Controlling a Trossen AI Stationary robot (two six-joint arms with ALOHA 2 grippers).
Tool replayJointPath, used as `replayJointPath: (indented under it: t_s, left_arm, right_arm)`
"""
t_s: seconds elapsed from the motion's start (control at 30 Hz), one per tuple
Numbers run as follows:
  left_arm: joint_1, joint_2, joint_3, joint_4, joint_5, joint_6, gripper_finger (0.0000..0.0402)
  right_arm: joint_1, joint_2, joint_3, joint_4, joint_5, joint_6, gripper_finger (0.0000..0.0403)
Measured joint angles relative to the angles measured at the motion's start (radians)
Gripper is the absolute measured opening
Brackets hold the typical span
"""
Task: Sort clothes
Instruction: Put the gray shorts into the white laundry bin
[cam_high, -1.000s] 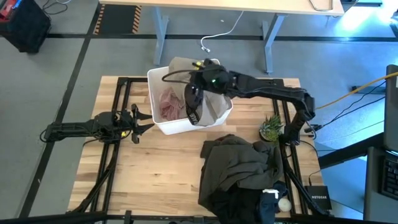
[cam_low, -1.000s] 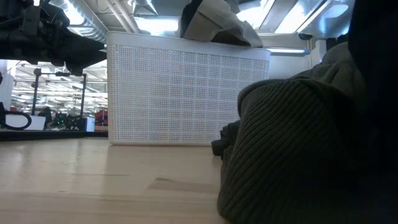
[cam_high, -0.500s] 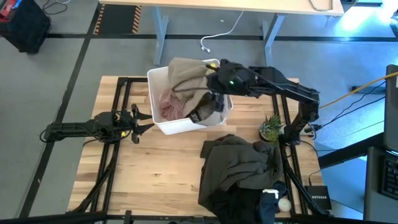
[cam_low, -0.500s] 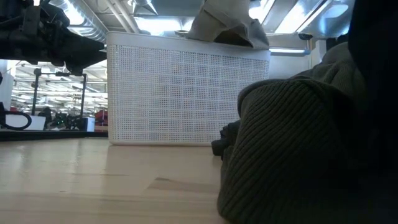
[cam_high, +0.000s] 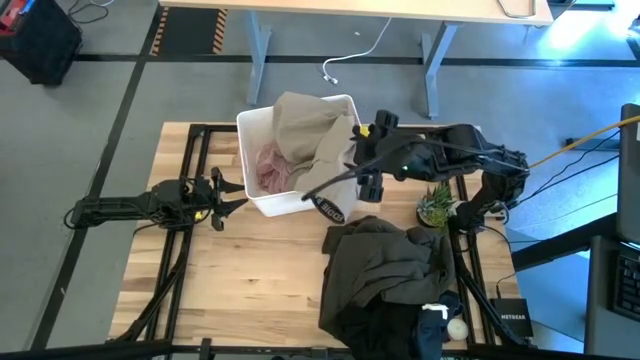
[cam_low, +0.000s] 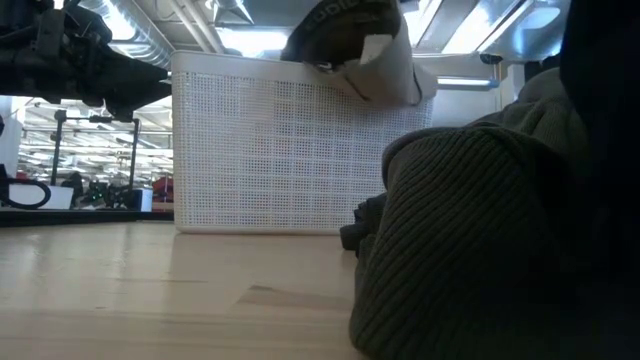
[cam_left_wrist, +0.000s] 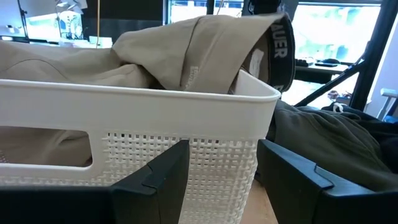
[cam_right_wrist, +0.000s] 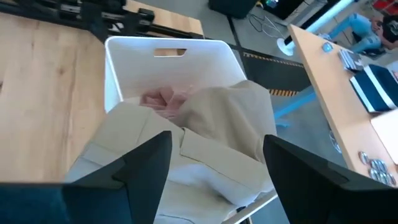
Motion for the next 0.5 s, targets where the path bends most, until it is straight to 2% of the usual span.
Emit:
replayJointPath:
  t_s: [0.17, 0.3, 0.5]
  left_arm:
    - [0.0, 0.0, 0.0, 0.0, 0.0, 0.0, 0.0184]
    - [0.0, 0.0, 0.0, 0.0, 0.0, 0.0, 0.0184]
    - [0.0, 0.0, 0.0, 0.0, -0.001, 0.0, 0.0184]
  right_arm:
    - [0.003, 0.003, -0.002, -0.038, -0.013, 0.005, 0.027]
    - [0.002, 0.003, -0.003, -0.137, -0.055, 0.061, 0.027]
    - [0.024, -0.005, -0.126, -0.214, -0.072, 0.145, 0.027]
